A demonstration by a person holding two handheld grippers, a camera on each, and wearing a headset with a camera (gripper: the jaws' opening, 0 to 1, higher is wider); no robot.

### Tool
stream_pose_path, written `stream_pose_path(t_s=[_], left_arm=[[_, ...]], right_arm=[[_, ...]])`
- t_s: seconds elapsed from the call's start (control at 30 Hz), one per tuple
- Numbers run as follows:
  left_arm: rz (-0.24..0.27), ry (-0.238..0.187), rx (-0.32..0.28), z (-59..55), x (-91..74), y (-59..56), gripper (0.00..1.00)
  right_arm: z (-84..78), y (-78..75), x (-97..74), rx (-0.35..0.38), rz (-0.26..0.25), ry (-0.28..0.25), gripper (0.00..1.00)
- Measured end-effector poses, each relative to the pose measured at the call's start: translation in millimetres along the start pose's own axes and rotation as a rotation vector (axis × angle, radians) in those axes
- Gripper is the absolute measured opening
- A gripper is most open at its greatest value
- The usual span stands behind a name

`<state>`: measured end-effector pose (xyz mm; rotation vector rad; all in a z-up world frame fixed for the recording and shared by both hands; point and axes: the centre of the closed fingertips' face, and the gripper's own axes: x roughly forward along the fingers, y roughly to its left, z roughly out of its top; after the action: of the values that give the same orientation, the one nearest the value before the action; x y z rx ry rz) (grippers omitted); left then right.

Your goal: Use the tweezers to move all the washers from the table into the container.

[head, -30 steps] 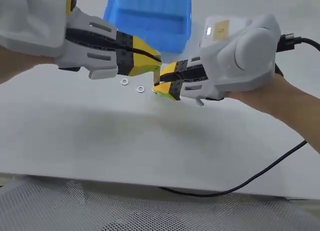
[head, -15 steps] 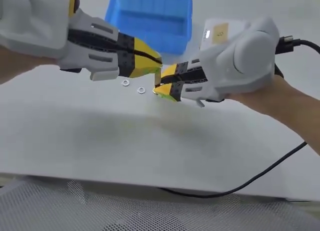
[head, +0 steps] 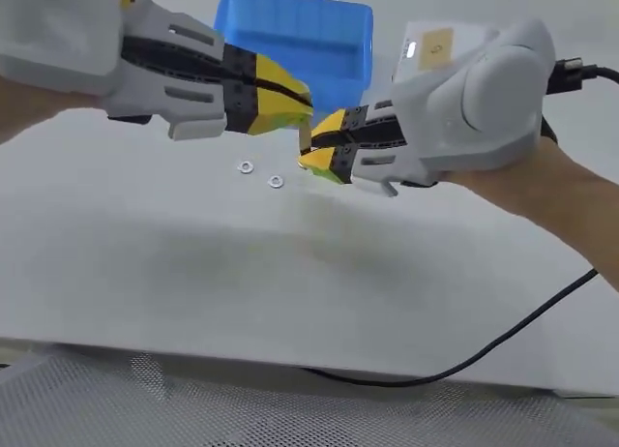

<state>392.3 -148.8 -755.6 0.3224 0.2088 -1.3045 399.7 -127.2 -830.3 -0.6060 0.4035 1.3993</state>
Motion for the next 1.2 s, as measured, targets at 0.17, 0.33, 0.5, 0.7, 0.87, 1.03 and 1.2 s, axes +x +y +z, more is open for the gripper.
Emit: stream_pose_path(t_s=[0.17, 0.33, 0.5, 0.7, 0.87, 1.03, 1.2], left_arm=[[0.021, -0.011, 0.032, 11.3, -3.9, 11.5, 0.03], [0.035, -0.019, 0.061, 21.3, -5.2, 21.5, 0.03], [0.044, -0.02, 0.089, 27.9, -5.5, 30.8, 0.03], [0.047, -0.024, 0.107, 32.0, -5.4, 42.5, 0.03], [0.054, -0.032, 0.124, 37.7, -6.2, 54.5, 0.03], [0.062, -0.036, 0.143, 41.2, -5.2, 64.7, 0.03], [0.069, -0.042, 0.153, 42.0, -5.6, 74.7, 0.03]], right_arm=[[10.7, -15.2, -5.0, -0.028, -0.035, -0.01, 0.1], [19.9, -29.3, -9.4, -0.048, -0.061, -0.019, 0.1], [22.7, -39.4, -10.3, -0.062, -0.083, -0.024, 0.1], [26.1, -55.4, -10.4, -0.065, -0.106, -0.034, 0.1], [32.9, -68.6, -12.9, -0.056, -0.133, -0.053, 0.1], [37.2, -78.9, -15.4, -0.062, -0.156, -0.058, 0.1], [38.2, -90.2, -14.1, -0.059, -0.171, -0.063, 0.1]])
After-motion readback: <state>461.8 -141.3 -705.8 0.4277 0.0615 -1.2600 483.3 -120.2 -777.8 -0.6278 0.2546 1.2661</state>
